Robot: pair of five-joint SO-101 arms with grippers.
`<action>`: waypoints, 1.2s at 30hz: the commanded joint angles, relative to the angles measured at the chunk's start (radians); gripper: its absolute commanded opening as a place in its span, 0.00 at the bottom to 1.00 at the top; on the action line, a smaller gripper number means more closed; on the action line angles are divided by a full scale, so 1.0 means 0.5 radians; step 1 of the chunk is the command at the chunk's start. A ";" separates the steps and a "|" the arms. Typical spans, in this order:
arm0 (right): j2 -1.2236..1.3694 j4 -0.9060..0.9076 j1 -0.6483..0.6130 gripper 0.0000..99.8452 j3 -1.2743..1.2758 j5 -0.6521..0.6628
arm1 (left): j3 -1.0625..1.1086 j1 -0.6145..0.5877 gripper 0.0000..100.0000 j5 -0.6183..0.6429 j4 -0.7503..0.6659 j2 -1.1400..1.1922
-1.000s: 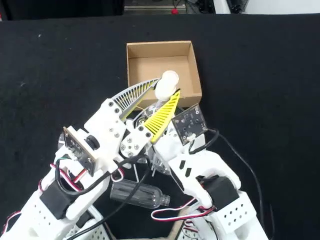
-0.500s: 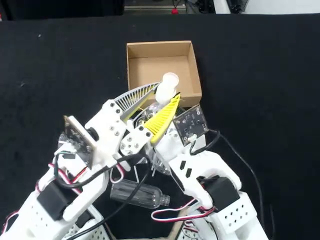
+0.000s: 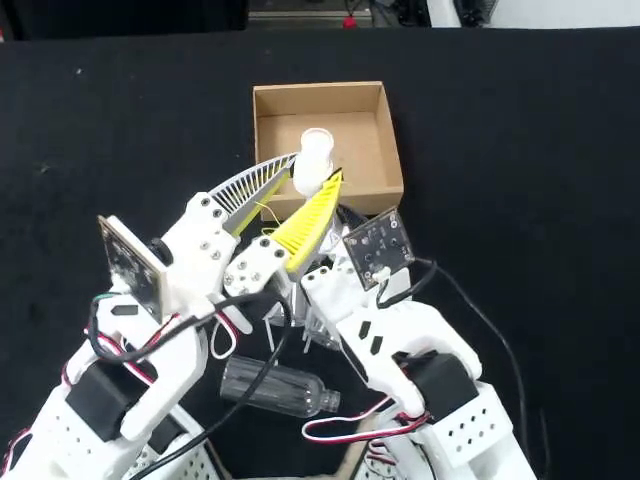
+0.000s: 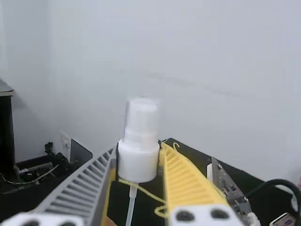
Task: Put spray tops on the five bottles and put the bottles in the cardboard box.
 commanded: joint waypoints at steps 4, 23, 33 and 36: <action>-0.032 -0.012 -0.025 0.17 -0.106 -0.018 | -0.149 -0.026 0.06 0.190 -0.003 -0.009; -0.032 -0.012 -0.025 0.17 -0.106 -0.018 | -0.035 -0.176 0.06 0.199 -0.328 0.000; -0.032 -0.012 -0.025 0.17 -0.106 -0.018 | -0.032 -0.115 0.06 0.184 -0.064 0.003; -0.032 -0.012 -0.025 0.17 -0.106 -0.018 | -0.032 -0.170 0.06 0.184 -0.052 0.000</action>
